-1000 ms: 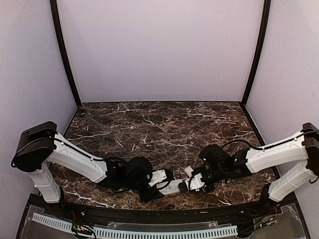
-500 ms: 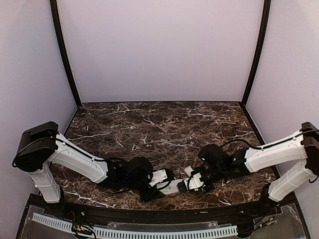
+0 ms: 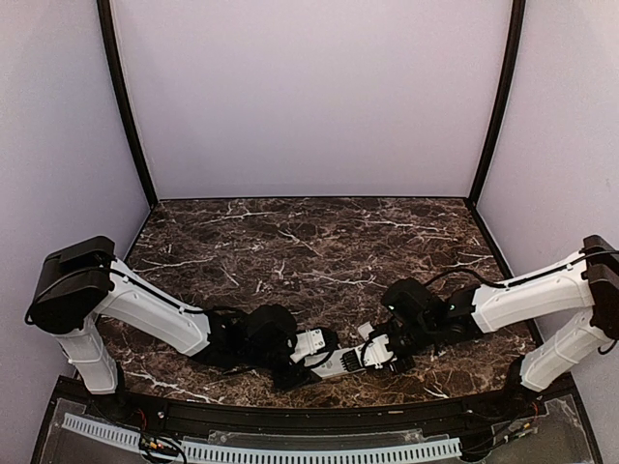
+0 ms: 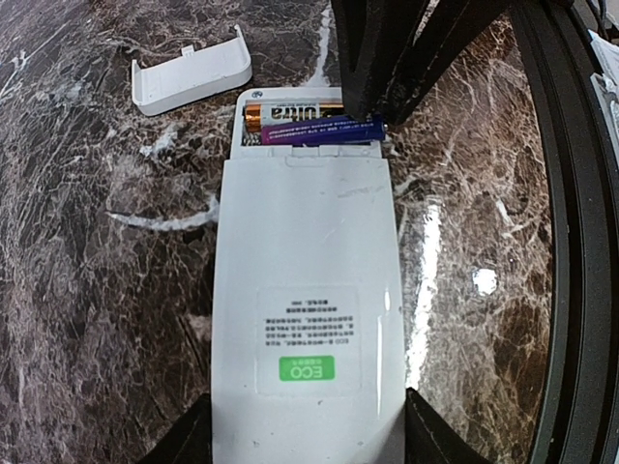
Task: Load the batteries into the remote control
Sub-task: Load the battery into the battery compartment.
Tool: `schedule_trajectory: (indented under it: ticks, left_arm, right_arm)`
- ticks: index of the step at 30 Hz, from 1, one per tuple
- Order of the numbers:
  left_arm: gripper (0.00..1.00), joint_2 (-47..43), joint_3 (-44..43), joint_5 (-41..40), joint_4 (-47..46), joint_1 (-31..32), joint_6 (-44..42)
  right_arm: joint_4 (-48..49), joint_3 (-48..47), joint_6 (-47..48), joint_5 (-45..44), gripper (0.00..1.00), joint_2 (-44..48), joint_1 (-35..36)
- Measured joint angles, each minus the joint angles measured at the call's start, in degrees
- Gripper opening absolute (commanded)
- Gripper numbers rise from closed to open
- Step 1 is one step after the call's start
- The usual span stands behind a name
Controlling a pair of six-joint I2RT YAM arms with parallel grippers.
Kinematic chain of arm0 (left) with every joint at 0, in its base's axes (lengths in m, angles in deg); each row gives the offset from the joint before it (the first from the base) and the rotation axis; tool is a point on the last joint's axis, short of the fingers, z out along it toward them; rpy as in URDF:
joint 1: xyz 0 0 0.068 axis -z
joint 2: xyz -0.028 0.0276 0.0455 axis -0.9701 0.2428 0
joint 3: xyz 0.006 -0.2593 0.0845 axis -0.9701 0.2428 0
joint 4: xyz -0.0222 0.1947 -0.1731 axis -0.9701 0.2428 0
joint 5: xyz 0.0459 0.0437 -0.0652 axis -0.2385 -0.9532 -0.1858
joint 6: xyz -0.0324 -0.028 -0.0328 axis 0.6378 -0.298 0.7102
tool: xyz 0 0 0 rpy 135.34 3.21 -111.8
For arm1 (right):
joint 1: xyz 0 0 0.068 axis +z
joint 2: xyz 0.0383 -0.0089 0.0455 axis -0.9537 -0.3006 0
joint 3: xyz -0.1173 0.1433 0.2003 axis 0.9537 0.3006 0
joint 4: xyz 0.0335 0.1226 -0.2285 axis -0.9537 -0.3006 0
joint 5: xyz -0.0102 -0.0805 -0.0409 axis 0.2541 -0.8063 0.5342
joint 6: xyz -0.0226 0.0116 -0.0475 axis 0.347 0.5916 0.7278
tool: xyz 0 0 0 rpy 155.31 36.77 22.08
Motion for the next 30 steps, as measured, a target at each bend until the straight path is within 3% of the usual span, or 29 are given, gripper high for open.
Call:
schedule_trajectory:
  ticks: [4, 17, 30]
  left_arm:
    - [0.5, 0.07, 0.0, 0.2, -0.02, 0.0, -0.24]
    - [0.13, 0.26, -0.22, 0.63, 0.11, -0.11, -0.66]
    - [0.06, 0.28, -0.22, 1.07, 0.09, -0.28, -1.05]
  right_arm:
    - [-0.98, -0.72, -0.28, -0.26, 0.08, -0.42, 0.0]
    - [-2.56, -1.86, -2.03, -1.07, 0.05, -1.14, 0.0]
    - [-3.85, -2.8, -5.6, -1.77, 0.05, -1.86, 0.37]
